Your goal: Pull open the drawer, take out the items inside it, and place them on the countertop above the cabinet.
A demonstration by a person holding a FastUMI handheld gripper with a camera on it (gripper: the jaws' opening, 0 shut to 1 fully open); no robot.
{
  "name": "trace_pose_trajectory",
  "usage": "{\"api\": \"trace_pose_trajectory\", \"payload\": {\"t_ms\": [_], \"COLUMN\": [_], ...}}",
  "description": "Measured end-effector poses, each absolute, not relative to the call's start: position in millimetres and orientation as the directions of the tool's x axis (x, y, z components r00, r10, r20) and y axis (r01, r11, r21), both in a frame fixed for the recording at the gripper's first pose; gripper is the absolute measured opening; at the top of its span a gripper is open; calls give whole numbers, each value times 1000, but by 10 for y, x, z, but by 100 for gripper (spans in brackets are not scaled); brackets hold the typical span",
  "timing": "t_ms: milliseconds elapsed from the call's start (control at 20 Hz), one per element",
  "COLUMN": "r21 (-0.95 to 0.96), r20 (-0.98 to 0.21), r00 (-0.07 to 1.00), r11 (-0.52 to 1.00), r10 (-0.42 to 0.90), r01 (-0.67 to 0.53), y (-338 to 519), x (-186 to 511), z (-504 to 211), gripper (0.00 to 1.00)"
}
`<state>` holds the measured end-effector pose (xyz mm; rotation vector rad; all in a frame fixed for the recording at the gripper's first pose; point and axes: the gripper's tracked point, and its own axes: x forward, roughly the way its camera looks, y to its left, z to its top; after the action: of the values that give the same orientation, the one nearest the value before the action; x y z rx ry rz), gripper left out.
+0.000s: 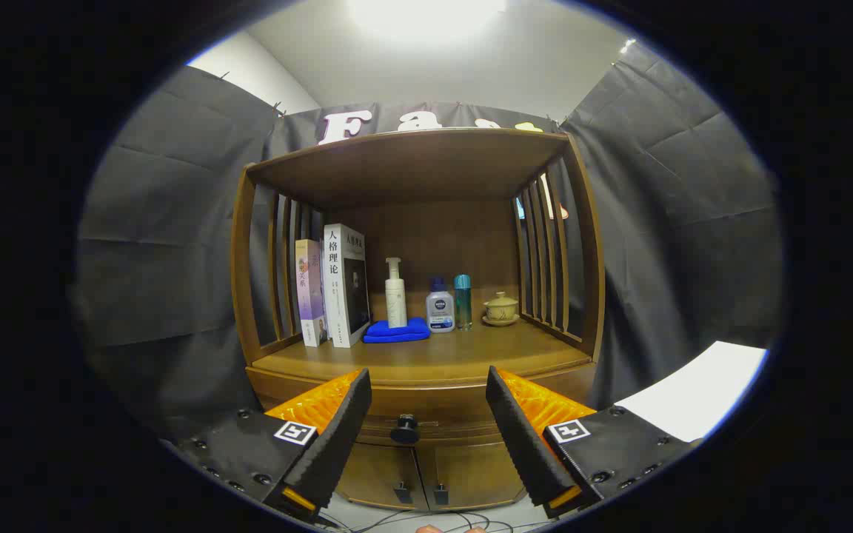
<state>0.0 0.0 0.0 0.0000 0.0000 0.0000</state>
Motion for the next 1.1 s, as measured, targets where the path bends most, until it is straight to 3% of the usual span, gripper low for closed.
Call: {"api": "trace_pose_trajectory", "payload": {"t_ms": [1100], "r21": [-11], "r20": [-24], "r00": [1000], "r11": [1000], "r10": [-18], "r01": [18], "y": [-111], "x": [49], "z": [-180], "gripper": [98]}}
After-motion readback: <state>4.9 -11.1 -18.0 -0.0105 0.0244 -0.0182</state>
